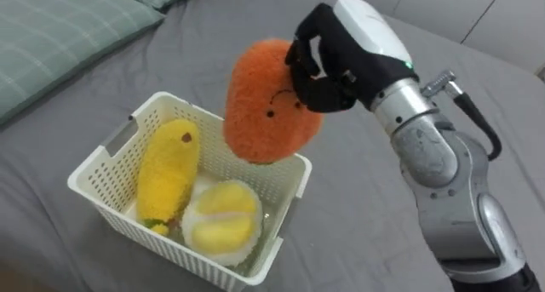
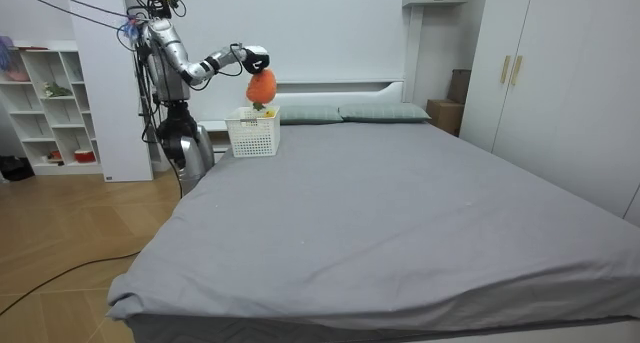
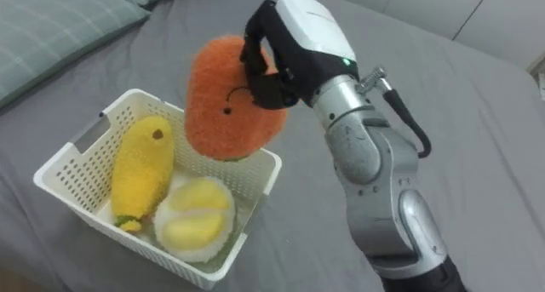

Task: Collect toys from the bed

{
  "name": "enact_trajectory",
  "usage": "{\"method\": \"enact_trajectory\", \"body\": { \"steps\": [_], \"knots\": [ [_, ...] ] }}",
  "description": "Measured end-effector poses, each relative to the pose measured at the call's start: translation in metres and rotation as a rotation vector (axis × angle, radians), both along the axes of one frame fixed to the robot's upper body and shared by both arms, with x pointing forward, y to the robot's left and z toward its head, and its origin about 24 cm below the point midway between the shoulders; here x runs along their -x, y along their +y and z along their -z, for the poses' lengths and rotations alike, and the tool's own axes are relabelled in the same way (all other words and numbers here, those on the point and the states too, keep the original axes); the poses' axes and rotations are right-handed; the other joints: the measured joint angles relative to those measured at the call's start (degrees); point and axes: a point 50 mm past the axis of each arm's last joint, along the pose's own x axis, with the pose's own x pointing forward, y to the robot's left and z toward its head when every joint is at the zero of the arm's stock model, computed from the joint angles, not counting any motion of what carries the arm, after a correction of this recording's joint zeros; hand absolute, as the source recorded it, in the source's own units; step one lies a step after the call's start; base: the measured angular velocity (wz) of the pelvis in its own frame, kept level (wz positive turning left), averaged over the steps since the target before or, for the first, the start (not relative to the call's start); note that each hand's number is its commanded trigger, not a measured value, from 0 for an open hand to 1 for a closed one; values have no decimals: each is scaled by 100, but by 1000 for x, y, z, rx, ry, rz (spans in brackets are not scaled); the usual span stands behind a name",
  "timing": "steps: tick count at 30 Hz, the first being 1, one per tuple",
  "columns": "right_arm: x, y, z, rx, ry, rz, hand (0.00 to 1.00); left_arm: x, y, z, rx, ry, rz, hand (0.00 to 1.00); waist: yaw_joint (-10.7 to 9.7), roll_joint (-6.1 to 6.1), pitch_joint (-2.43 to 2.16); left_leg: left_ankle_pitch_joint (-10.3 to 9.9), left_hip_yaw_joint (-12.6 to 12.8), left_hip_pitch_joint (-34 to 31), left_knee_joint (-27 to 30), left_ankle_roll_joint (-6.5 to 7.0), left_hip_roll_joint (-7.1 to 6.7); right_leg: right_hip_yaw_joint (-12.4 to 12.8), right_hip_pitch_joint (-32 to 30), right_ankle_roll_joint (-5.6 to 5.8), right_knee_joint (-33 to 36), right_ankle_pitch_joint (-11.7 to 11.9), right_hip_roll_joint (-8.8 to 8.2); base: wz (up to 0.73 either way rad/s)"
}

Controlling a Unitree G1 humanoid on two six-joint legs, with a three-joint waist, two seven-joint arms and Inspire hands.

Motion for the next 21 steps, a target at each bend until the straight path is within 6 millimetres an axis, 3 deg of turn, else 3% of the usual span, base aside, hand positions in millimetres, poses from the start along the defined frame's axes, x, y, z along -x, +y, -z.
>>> {"method": "enact_trajectory", "body": {
  "steps": [3, 4, 5, 14, 21],
  "knots": [
    [1, 13, -4, -8, -13, -54, 100, -5, 1, -1, -1, -9, 14, 0, 184, -18, 11, 4, -22, -1, 11, 5, -8, -62, 25, 4, -48, 6, -6, 7],
    [3, 18, -5, -3, -16, -75, 36, -6, 2, -1, -5, -8, 22, 0, 222, -34, 21, 4, -37, -10, 7, 5, -16, -117, 39, 6, -81, 6, -13, 5],
    [4, 24, -5, 5, -16, -97, 0, -6, 3, -2, -9, -6, 30, 0, 269, -47, 30, 6, -61, -27, 6, 6, -17, -185, 34, 7, -80, 6, -17, 6],
    [1, 35, 22, 73, 118, -132, 0, -10, 7, -3, -16, -4, 32, 0, 462, -88, 56, 15, -180, -105, 16, 22, -63, -411, 33, 13, -144, 6, -55, 6],
    [-5, 32, 53, 132, 246, -106, 0, -22, 6, -4, -19, -30, 39, 0, 459, -83, 60, 24, -172, -98, 17, 25, -70, -332, 47, 18, -164, 4, -60, 0]
  ]
}}
